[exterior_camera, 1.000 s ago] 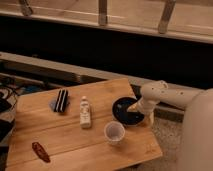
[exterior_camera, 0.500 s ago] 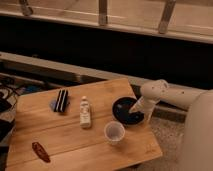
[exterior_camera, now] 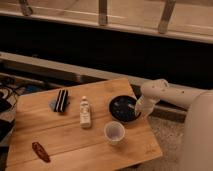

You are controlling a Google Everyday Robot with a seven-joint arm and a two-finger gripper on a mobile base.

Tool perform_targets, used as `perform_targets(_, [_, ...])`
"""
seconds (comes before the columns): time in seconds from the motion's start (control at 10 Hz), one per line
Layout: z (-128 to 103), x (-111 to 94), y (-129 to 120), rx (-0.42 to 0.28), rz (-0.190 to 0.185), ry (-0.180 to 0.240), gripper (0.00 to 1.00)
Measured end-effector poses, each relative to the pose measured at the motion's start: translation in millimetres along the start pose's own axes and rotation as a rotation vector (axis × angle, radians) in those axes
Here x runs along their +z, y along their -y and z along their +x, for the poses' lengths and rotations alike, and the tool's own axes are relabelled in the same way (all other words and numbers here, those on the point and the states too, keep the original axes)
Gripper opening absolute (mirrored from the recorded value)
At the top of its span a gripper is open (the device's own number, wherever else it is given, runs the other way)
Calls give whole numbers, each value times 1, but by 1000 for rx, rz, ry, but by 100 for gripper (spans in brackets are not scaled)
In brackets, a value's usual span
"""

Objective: Pick up the ceramic bowl

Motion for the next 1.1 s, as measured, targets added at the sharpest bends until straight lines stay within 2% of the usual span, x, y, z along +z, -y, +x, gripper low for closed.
perform_targets(0.6, [-2, -43, -18, -52, -39, -22, 18])
perform_targets(0.8, [-4, -70, -31, -84, -59, -28, 18])
perform_targets(1.1, [-12, -86, -38, -112, -74, -28, 18])
